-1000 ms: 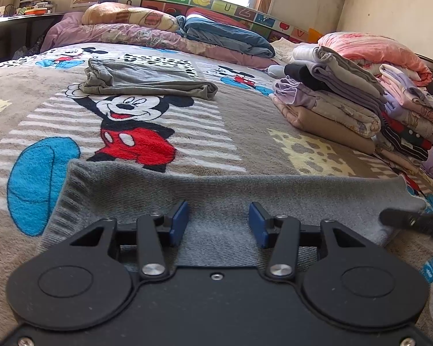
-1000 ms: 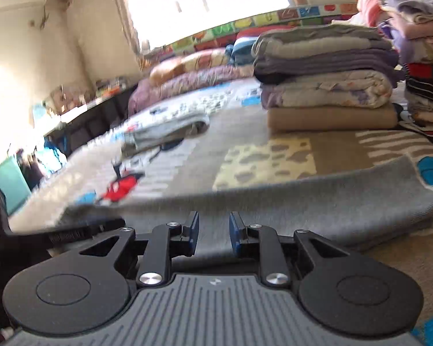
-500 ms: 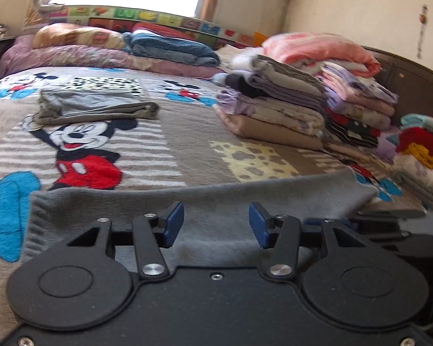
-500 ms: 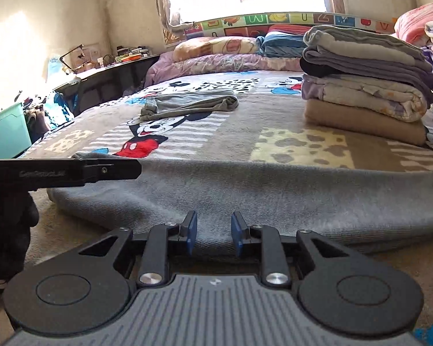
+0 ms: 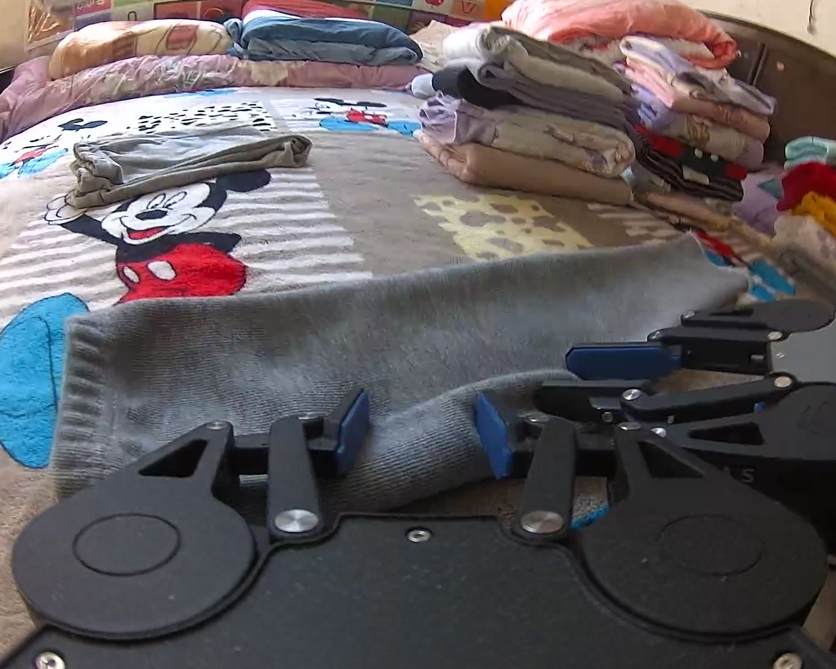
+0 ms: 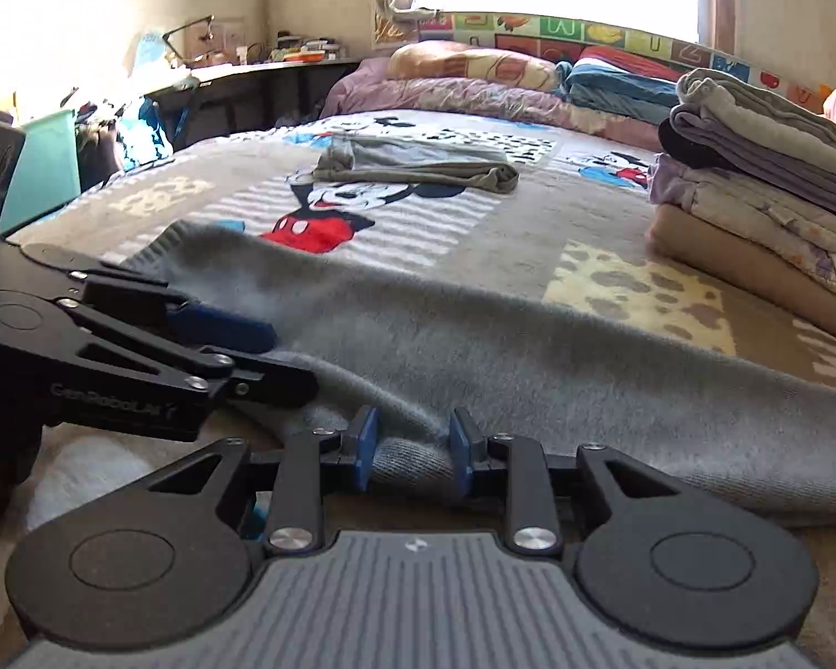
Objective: Fold clothes
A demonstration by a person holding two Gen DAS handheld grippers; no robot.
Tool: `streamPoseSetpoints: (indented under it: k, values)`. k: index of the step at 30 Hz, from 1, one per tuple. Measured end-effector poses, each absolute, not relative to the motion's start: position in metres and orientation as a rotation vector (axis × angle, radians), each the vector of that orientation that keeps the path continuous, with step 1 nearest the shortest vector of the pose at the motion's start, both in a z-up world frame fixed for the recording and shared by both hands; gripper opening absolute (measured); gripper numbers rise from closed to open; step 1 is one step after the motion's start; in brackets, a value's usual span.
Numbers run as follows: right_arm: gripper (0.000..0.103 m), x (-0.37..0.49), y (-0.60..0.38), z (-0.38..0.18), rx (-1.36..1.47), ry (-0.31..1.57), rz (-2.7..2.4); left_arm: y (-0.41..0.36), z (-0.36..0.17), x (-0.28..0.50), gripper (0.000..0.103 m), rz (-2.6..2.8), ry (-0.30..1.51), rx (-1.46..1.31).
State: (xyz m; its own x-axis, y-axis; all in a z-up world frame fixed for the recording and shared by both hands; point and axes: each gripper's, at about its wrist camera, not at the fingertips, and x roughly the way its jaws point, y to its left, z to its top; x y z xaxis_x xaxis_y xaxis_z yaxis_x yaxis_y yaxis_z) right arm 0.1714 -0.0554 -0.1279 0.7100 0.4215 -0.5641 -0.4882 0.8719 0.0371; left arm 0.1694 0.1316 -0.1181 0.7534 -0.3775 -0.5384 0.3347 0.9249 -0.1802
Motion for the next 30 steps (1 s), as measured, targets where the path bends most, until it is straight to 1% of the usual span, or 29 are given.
streamPoseSetpoints:
  k: [1,5,6,8,11,12,16,17,18,21,22,23,26,28,30]
  values:
    - [0.033,0.174,-0.054,-0.123,-0.119,0.61,0.493,0.134,-0.117,0.169,0.041,-0.384,0.595,-0.084]
    - [0.033,0.163,-0.045,-0.105,-0.148,0.535,0.549,0.133,-0.121,0.175,0.04,-0.332,0.61,-0.038]
    - [0.033,0.169,-0.039,-0.11,-0.163,0.563,0.556,0.133,-0.122,0.177,0.039,-0.319,0.613,-0.026]
    - [0.034,0.181,-0.029,-0.124,-0.186,0.638,0.563,0.132,-0.124,0.18,0.04,-0.293,0.62,-0.003]
    - [0.035,0.187,-0.03,-0.121,-0.164,0.651,0.561,0.133,-0.127,0.184,0.041,-0.264,0.626,0.02]
    - [0.035,0.186,-0.03,-0.116,-0.169,0.65,0.562,0.137,-0.126,0.183,0.041,-0.268,0.619,0.001]
    - [0.035,0.169,-0.041,-0.097,-0.153,0.552,0.569,0.156,-0.117,0.182,0.04,-0.298,0.579,-0.132]
    - [0.035,0.168,-0.043,-0.094,-0.147,0.535,0.572,0.157,-0.116,0.182,0.038,-0.31,0.574,-0.143]
    - [0.034,0.171,-0.041,-0.094,-0.156,0.544,0.578,0.156,-0.115,0.181,0.038,-0.328,0.571,-0.15]
    - [0.026,0.186,-0.034,-0.107,-0.15,0.614,0.623,0.156,-0.115,0.182,0.039,-0.385,0.585,-0.2]
    - [0.024,0.192,-0.035,-0.112,-0.12,0.665,0.629,0.159,-0.115,0.183,0.037,-0.388,0.588,-0.23]
    - [0.024,0.188,-0.033,-0.112,-0.134,0.651,0.625,0.164,-0.115,0.183,0.037,-0.394,0.585,-0.278]
    - [0.024,0.162,-0.029,-0.094,-0.19,0.514,0.685,0.179,-0.118,0.187,0.037,-0.408,0.59,-0.436]
    - [0.024,0.16,-0.021,-0.099,-0.2,0.533,0.714,0.188,-0.122,0.191,0.037,-0.403,0.604,-0.529]
    - [0.025,0.175,-0.015,-0.113,-0.173,0.632,0.721,0.192,-0.126,0.194,0.036,-0.386,0.628,-0.572]
